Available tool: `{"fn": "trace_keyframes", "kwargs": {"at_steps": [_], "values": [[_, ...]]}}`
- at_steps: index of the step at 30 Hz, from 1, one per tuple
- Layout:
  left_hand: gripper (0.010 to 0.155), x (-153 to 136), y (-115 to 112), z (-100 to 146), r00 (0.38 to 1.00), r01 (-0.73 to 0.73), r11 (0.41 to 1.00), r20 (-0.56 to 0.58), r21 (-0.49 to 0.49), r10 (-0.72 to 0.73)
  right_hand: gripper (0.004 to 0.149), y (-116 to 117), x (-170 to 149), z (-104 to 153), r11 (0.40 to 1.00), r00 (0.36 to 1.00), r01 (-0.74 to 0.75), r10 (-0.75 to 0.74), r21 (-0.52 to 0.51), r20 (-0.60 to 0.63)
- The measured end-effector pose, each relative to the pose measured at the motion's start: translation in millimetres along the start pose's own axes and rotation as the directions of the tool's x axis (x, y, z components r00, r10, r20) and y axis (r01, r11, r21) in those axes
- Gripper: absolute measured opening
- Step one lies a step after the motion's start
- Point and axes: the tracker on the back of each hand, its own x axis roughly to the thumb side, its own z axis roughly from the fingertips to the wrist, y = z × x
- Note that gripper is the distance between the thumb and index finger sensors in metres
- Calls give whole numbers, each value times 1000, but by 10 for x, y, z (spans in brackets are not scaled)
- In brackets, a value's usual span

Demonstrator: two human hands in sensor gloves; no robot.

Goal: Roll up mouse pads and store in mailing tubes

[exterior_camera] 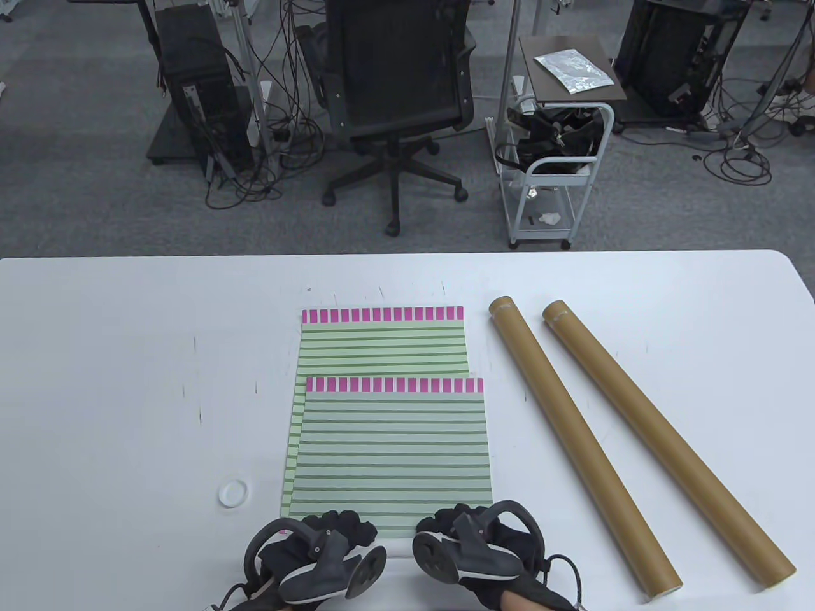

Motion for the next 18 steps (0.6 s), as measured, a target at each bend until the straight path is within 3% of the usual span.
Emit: {"fn": "trace_keyframes", "kwargs": {"at_steps": [4,14,18], "values": [[51,-12,-8,-30,1000,-12,1000,-17,-14,11,52,-72,-25,27,999,1000,-27,27,-45,3],[50,-68,-4,-59,999,-40,999,-33,-18,40,55,-6,-15,-37,998,998,-64,64,-5,3],[48,-114,40,-42,991,-134,989,11,-63,135,52,-46,11,-36,998,998,-55,54,39,38]]}}
